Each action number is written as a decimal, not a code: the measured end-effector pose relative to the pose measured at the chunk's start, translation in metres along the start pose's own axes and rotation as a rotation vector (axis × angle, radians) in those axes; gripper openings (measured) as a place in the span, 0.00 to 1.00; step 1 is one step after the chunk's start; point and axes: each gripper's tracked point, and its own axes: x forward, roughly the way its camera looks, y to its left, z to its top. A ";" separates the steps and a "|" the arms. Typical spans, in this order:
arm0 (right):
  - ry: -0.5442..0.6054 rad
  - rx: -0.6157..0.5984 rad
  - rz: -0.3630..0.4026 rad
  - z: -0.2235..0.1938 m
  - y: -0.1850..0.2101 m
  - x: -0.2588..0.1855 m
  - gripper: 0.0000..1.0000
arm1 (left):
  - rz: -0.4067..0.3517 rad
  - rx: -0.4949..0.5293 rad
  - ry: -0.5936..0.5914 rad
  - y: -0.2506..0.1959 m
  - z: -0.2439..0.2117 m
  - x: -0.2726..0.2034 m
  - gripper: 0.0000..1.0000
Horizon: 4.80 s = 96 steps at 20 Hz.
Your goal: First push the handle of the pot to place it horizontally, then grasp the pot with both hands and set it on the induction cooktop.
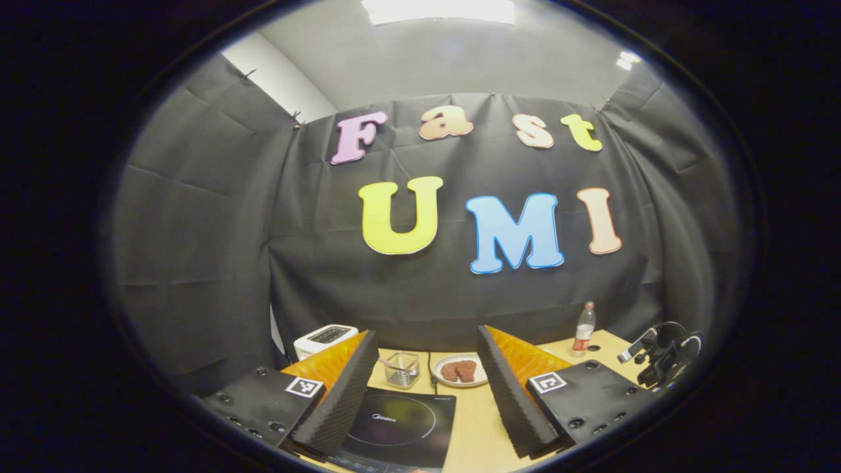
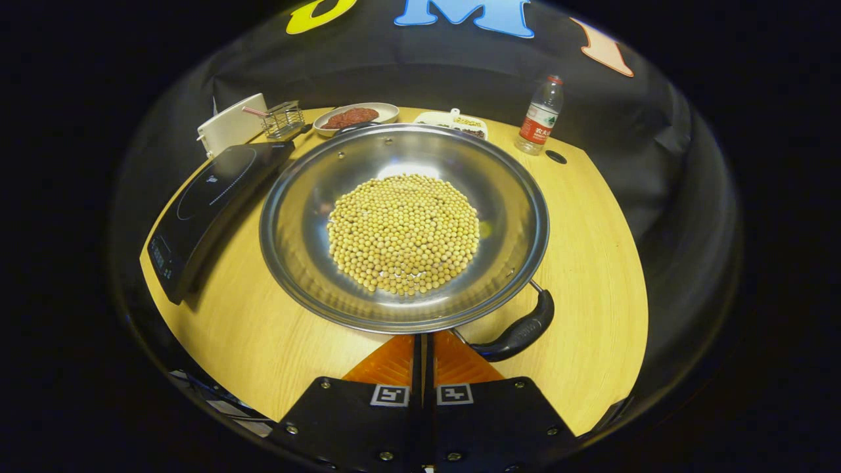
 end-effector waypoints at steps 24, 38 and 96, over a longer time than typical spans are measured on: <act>-0.184 -0.211 -0.185 0.072 -0.098 0.057 0.01 | 0.133 0.062 0.142 -0.040 -0.054 0.029 1.00; -0.334 0.045 -0.194 0.098 -0.121 0.011 0.72 | -0.049 -0.027 0.350 -0.092 -0.165 0.110 0.99; -0.368 0.290 -0.104 0.123 0.022 -0.014 0.49 | -0.128 -0.096 0.630 -0.024 -0.258 0.124 0.58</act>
